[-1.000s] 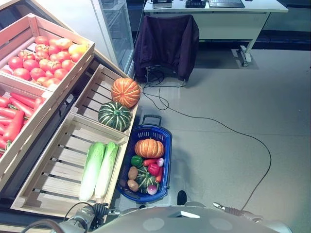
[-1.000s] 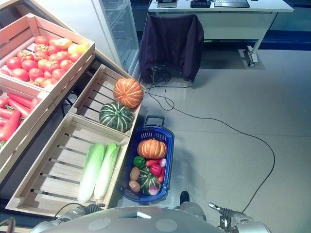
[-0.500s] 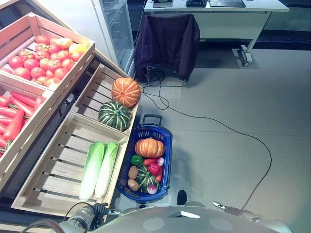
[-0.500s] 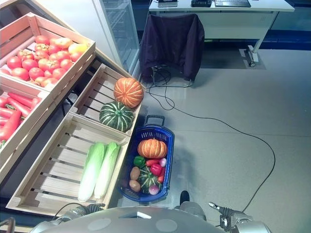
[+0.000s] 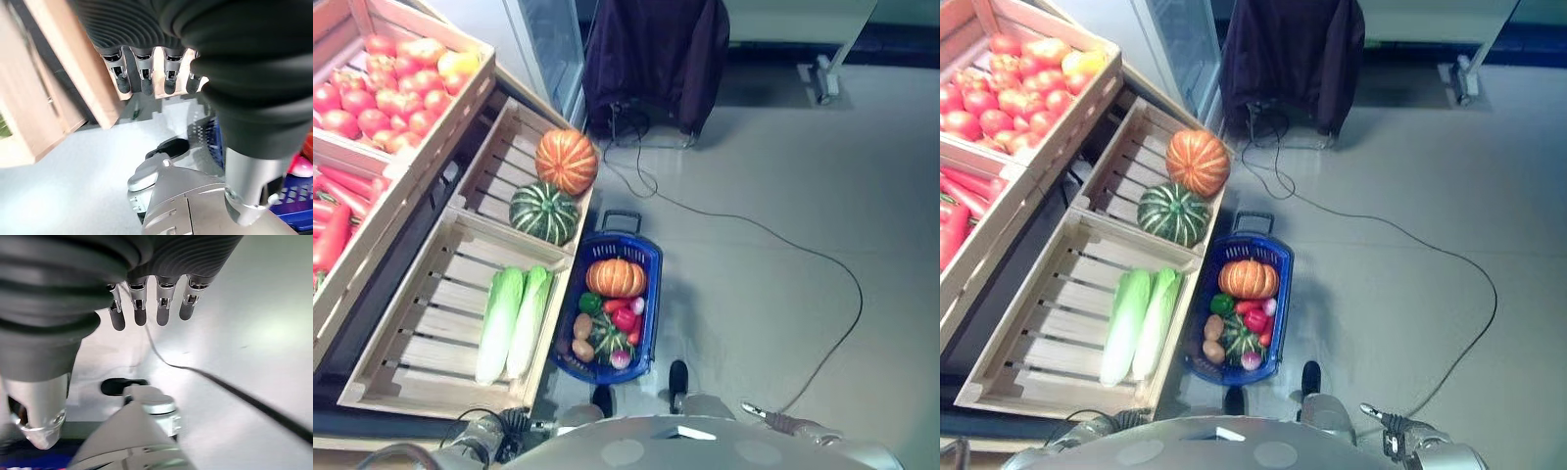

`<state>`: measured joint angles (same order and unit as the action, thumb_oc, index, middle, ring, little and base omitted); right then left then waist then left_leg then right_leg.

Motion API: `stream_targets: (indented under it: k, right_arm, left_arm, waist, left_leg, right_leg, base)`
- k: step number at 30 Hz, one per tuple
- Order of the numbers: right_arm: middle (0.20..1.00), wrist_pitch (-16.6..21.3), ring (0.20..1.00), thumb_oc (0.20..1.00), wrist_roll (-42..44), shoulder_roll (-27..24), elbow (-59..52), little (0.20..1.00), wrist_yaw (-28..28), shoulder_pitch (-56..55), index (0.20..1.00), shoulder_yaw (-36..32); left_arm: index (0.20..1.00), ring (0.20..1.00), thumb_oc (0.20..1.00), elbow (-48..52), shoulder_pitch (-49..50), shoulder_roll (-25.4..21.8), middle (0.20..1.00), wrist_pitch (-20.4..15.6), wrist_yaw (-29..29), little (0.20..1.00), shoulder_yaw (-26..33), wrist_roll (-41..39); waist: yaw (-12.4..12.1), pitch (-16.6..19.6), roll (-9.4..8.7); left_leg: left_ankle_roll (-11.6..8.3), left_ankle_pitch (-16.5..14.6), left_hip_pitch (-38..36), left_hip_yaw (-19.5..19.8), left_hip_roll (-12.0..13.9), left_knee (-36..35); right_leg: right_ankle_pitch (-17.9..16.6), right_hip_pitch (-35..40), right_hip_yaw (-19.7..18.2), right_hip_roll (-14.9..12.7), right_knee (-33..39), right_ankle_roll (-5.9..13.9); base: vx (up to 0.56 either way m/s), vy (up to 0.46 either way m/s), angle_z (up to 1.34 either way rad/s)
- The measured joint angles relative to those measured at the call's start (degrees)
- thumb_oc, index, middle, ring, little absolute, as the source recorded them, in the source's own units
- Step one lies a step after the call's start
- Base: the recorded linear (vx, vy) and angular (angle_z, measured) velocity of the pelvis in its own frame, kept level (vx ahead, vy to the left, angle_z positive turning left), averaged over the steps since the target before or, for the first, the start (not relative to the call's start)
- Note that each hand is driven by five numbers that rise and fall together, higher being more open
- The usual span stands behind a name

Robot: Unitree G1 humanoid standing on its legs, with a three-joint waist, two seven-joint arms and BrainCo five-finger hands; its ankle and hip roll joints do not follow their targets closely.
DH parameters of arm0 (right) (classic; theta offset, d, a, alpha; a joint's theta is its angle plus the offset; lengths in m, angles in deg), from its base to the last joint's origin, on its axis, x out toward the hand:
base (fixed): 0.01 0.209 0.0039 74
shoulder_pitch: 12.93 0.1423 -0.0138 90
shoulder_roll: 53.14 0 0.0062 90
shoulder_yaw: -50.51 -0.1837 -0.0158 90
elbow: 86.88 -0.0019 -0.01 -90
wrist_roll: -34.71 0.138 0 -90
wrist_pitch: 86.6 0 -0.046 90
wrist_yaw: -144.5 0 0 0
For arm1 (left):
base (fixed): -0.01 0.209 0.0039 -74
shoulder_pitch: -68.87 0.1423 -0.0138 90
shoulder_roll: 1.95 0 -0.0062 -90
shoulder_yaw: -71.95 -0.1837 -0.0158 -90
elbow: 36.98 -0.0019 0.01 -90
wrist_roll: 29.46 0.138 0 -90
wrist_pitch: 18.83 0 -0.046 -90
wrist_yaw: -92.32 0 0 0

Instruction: Pick up fruits and vegetables into the basket

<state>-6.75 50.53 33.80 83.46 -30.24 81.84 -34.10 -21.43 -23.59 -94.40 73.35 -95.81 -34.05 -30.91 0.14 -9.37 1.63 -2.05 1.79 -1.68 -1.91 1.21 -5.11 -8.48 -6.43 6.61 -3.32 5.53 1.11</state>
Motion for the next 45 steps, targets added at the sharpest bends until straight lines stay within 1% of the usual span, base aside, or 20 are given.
stream_targets:
  k: [1, 2, 3, 4, 5, 7, 9, 11, 12, 15, 17, 23, 27, 30, 31, 34, 36, 40, 44, 45]
  right_arm:
    - [1.0, 0.2, 1.0, 1.0, 1.2, -0.1, -0.2, 1.0, -0.1, 1.5, 1.0, 0.1]
    - [1.0, 0.2, 1.0, 1.0, 1.3, 0.0, -0.2, 1.0, -0.1, 2.1, 1.0, 0.2]
    - [1.0, 0.3, 1.0, 1.0, 2.3, 0.0, -0.5, 1.0, -0.3, 3.1, 1.0, 0.5]
    - [1.0, 0.3, 1.0, 1.0, 2.3, 0.0, -0.5, 1.0, -0.3, 3.1, 1.0, 0.5]
    - [1.0, 0.4, 1.0, 1.0, 3.3, -0.1, -1.1, 1.0, -0.7, 3.9, 1.0, 1.2]
    - [1.0, 0.5, 1.0, 1.0, 4.1, -0.1, -1.9, 1.0, -1.2, 6.1, 1.0, 1.5]
    - [1.0, 0.5, 1.0, 1.0, 5.8, 0.0, -2.1, 1.0, -1.2, 8.3, 1.0, 1.9]
    - [1.0, 0.6, 1.0, 1.0, 6.1, -0.1, -2.3, 1.0, -1.2, 9.6, 1.0, 2.1]
    - [1.0, 0.6, 1.0, 1.0, 6.2, -0.2, -2.6, 1.0, -1.2, 9.8, 1.0, 2.2]
    - [1.0, 0.9, 1.0, 1.0, 7.9, -0.7, -3.1, 1.0, -1.2, 10.8, 1.0, 2.3]
    - [1.0, 1.6, 1.0, 1.0, 8.1, -1.2, -3.9, 1.0, -1.2, 11.5, 1.0, 3.1]
    - [1.0, 2.7, 1.0, 1.0, 11.3, -2.3, -4.5, 1.0, -2.6, 15.8, 1.0, 4.3]
    - [1.0, 2.7, 1.0, 1.0, 12.4, -3.1, -4.5, 1.0, -3.3, 17.9, 1.0, 4.3]
    - [1.0, 2.7, 1.0, 1.0, 12.5, -3.7, -4.5, 1.0, -3.5, 19.9, 1.0, 4.3]
    - [1.0, 2.7, 1.0, 1.0, 12.8, -3.6, -4.6, 1.0, -3.5, 20.2, 1.0, 4.3]
    - [1.0, 2.7, 1.0, 1.0, 13.9, -3.7, -4.6, 1.0, -3.7, 20.7, 1.0, 4.3]
    - [1.0, 2.7, 1.0, 1.0, 14.6, -3.6, -4.6, 1.0, -3.9, 20.7, 1.0, 4.3]
    - [1.0, 2.7, 1.0, 1.0, 14.8, -3.6, -4.8, 1.0, -4.5, 20.8, 1.0, 4.3]
    - [1.0, 2.8, 1.0, 1.0, 14.9, -3.6, -5.0, 1.0, -4.6, 20.8, 1.0, 4.3]
    - [1.0, 2.8, 1.0, 1.0, 14.9, -3.6, -5.1, 1.0, -4.6, 20.8, 1.0, 4.3]
  left_arm:
    - [1.0, 1.0, 1.0, 1.0, -0.8, 0.0, 1.0, -0.1, 0.2, 1.0, 0.0, -1.0]
    - [1.0, 1.0, 1.0, 1.3, -1.1, 0.0, 1.0, -0.1, 0.2, 1.0, -0.1, -1.2]
    - [1.0, 1.0, 1.0, 1.7, -2.1, 0.1, 1.0, -0.2, 0.2, 1.0, 0.0, -1.5]
    - [1.0, 1.0, 1.0, 1.7, -2.1, 0.1, 1.0, -0.2, 0.2, 1.0, 0.0, -1.5]
    - [1.0, 1.0, 1.0, 1.8, -2.8, 0.1, 1.0, -0.9, 0.2, 1.0, 0.0, -2.1]
    - [1.0, 1.0, 1.0, 3.1, -4.5, 0.1, 1.0, -1.6, 0.4, 1.0, 0.0, -3.5]
    - [1.0, 1.0, 1.0, 3.9, -5.9, 0.1, 1.0, -3.4, 0.4, 1.0, 0.0, -5.1]
    - [1.0, 1.0, 1.0, 4.0, -7.2, 0.1, 1.0, -5.0, 0.1, 1.0, 0.0, -7.0]
    - [1.0, 1.0, 1.0, 4.1, -7.7, 0.2, 1.0, -5.4, 0.0, 1.0, -0.1, -8.0]
    - [1.0, 1.0, 1.0, 4.1, -8.8, 0.2, 1.0, -7.1, -0.2, 1.0, -0.1, -10.5]
    - [1.0, 1.0, 1.0, 4.2, -10.0, 0.1, 1.0, -7.8, -0.5, 1.0, -0.2, -12.7]
    - [1.0, 1.0, 1.0, 6.4, -14.7, -0.3, 1.0, -12.6, -1.1, 1.0, -0.6, -17.7]
    - [1.0, 1.0, 1.0, 10.0, -18.2, -0.4, 1.0, -16.8, -0.4, 1.0, -1.0, -23.4]
    - [1.0, 1.0, 1.0, 16.0, -21.7, -1.0, 1.0, -20.7, 1.9, 1.0, -2.4, -26.3]
    - [1.0, 1.0, 1.0, 17.6, -22.5, -1.3, 1.0, -21.7, 2.9, 1.0, -2.6, -26.9]
    - [1.0, 1.0, 1.0, 23.0, -24.0, -2.9, 1.0, -24.2, 6.1, 1.0, -3.5, -28.0]
    - [1.0, 1.0, 1.0, 24.7, -24.2, -3.4, 1.0, -25.3, 8.5, 1.0, -3.6, -28.1]
    - [1.0, 1.0, 1.0, 27.1, -24.4, -5.1, 1.0, -27.4, 12.8, 1.0, -4.4, -28.0]
    - [1.0, 1.0, 1.0, 31.3, -24.6, -7.2, 1.0, -28.4, 17.3, 1.0, -4.3, -27.3]
    - [1.0, 1.0, 1.0, 32.2, -24.9, -7.8, 1.0, -29.0, 20.9, 1.0, -4.3, -25.2]
  waist:
    - [0.1, -1.9, 0.12]
    - [0.1, -2.6, 0.21]
    - [0.1, -4.3, 0.52]
    - [0.1, -4.3, 0.52]
    - [0.3, -5.2, 0.78]
    - [0.3, -8.6, 1.23]
    - [0.4, -11.3, 1.38]
    - [0.4, -13.7, 1.41]
    - [0.4, -14.4, 1.45]
    - [0.3, -14.8, 1.42]
    - [0.2, -15.9, 1.38]
    - [0.0, -20.4, 0.68]
    - [-0.1, -20.9, 0.64]
    - [0.0, -21.3, 0.55]
    - [0.1, -21.3, 0.46]
    - [0.2, -21.4, 0.34]
    - [0.3, -21.5, 0.2]
    - [0.3, -21.5, 0.07]
    - [0.4, -21.6, -0.02]
    - [0.5, -21.7, -0.12]
  left_leg:
    - [-0.06, 0.5, 1.7, 0.1, -0.1, 0.0]
    - [-0.07, 0.8, 2.3, 0.1, -0.2, 0.0]
    - [-0.13, 1.0, 3.0, 0.3, -0.2, 0.0]
    - [-0.13, 1.0, 3.0, 0.3, -0.2, 0.0]
    - [-0.14, 1.0, 4.4, 0.6, -0.2, 0.4]
    - [-0.22, 1.1, 6.7, 0.6, -0.3, 1.0]
    - [-0.35, 1.6, 8.7, 0.6, -0.4, 0.8]
    - [-0.51, 1.9, 9.0, 0.6, -0.3, 0.9]
    - [-0.53, 1.9, 9.1, 0.7, -0.3, 0.8]
    - [-0.55, 1.9, 10.4, 0.6, -0.3, 0.6]
    - [-0.54, 1.9, 10.7, 0.6, -0.4, 0.6]
    - [-0.56, 1.5, 15.6, 0.7, -0.9, 3.9]
    - [-0.58, 0.0, 21.2, 1.3, -1.2, 9.2]
    - [-0.43, -0.9, 25.8, 2.1, -1.6, 13.7]
    - [-0.41, -1.2, 27.1, 2.4, -1.6, 15.2]
    - [-0.43, -1.6, 31.0, 3.3, -2.0, 18.9]
    - [-0.32, -1.7, 32.6, 3.4, -2.3, 20.5]
    - [0.12, -2.1, 35.5, 3.4, -2.7, 23.3]
    - [0.22, -2.1, 37.7, 3.4, -3.3, 25.1]
    - [0.44, -2.3, 38.2, 3.5, -3.3, 25.9]
  right_leg:
    - [-0.5, -1.8, -0.1, -0.1, -0.2, -0.18]
    - [-0.8, -2.3, -0.1, -0.1, -0.2, -0.4]
    - [-0.9, -3.0, 0.0, -0.1, -0.2, -0.51]
    - [-0.9, -3.0, 0.0, -0.1, -0.2, -0.51]
    - [-1.0, -3.9, 0.1, -0.1, -0.2, -0.47]
    - [-1.3, -5.8, 0.0, 0.0, -0.2, -0.32]
    - [-1.7, -7.9, 0.2, -0.1, -0.2, -0.6]
    - [-2.2, -8.3, 0.3, -0.1, -0.2, -1.15]
    - [-2.2, -8.4, 0.4, 0.0, -0.2, -1.16]
    - [-2.2, -9.8, 0.3, 0.0, -0.2, -1.16]
    - [-2.2, -10.2, 0.3, 0.0, -0.2, -1.15]
    - [-3.1, -13.4, 0.3, -0.2, -0.5, -1.37]
    - [-3.1, -17.4, 0.0, -0.5, -2.8, -1.35]
    - [-2.3, -21.2, -0.9, -1.1, -6.6, -0.8]
    - [-1.4, -22.5, -1.5, -1.1, -8.2, -0.51]
    - [-0.4, -26.2, -1.6, -1.5, -12.3, -0.55]
    - [-0.4, -27.7, -1.9, -1.7, -13.7, -0.52]
    - [-0.1, -30.2, -3.8, -1.7, -16.1, -0.57]
    - [-0.2, -32.2, -4.8, -1.9, -17.4, -0.16]
    - [-0.2, -32.4, -4.9, -1.9, -17.5, 0.01]
  base:
    - [-0.1, -0.024, 0.02]
    - [-0.14, -0.034, 0.03]
    - [-0.07, -0.02, 0.03]
    - [-0.1, -0.022, 0.06]
    - [-0.1, -0.027, 0.06]
    - [-0.13, -0.021, 0.05]
    - [-0.07, 0.015, 0.03]
    - [-0.07, 0.029, 0.03]
    - [-0.07, 0.027, 0.01]
    - [-0.06, 0.032, -0.03]
    - [-0.09, 0.028, -0.01]
    - [-0.11, 0.037, 0.05]
    - [-0.04, 0.017, 0.06]
    - [-0.03, -0.01, 0.11]
    - [-0.01, -0.021, 0.11]
    - [-0.01, -0.018, 0.13]
    - [-0.01, -0.012, 0.09]
    - [0.0, -0.008, 0.04]
    - [0.01, -0.005, 0.02]
    - [0.0, 0.0, 0.0]
